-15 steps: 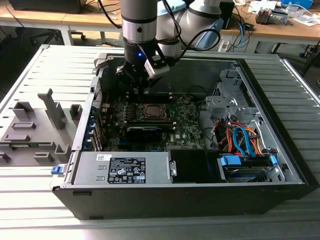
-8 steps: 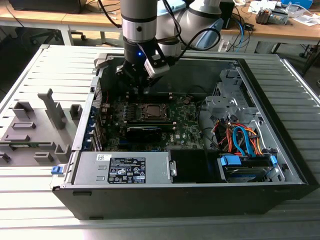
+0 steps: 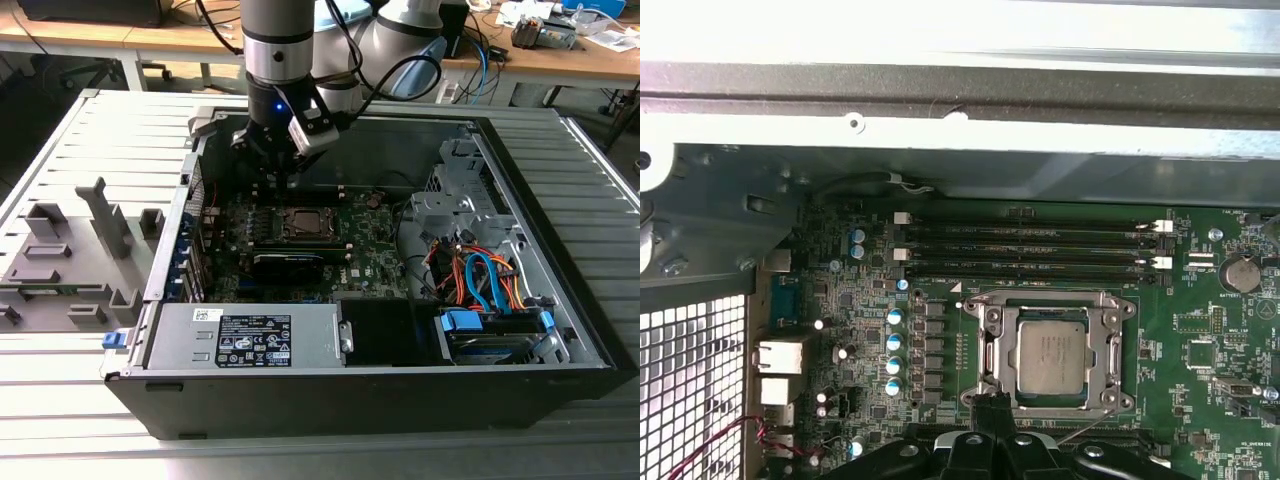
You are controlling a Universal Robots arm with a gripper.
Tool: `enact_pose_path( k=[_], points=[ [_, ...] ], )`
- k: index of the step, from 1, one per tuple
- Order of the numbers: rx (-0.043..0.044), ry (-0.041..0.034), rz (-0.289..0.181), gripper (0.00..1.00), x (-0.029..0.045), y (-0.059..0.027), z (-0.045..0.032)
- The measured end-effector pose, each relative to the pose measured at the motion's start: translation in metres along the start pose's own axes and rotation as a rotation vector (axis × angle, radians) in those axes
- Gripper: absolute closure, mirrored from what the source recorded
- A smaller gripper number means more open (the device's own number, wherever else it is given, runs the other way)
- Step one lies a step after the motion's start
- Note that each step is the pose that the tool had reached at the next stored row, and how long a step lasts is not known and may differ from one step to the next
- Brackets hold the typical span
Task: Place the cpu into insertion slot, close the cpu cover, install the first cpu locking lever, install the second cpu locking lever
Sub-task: 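Install the first cpu locking lever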
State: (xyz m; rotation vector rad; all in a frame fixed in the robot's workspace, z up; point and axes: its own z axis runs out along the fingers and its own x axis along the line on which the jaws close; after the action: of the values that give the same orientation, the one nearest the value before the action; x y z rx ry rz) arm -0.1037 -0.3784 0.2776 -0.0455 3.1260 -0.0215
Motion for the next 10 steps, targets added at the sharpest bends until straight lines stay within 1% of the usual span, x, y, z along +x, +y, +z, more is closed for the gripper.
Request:
enact_pose_path(
  k=[10],
  points=[
    [0.0,0.0,0.0,0.89,0.0,0.0,-0.0018]
  ],
)
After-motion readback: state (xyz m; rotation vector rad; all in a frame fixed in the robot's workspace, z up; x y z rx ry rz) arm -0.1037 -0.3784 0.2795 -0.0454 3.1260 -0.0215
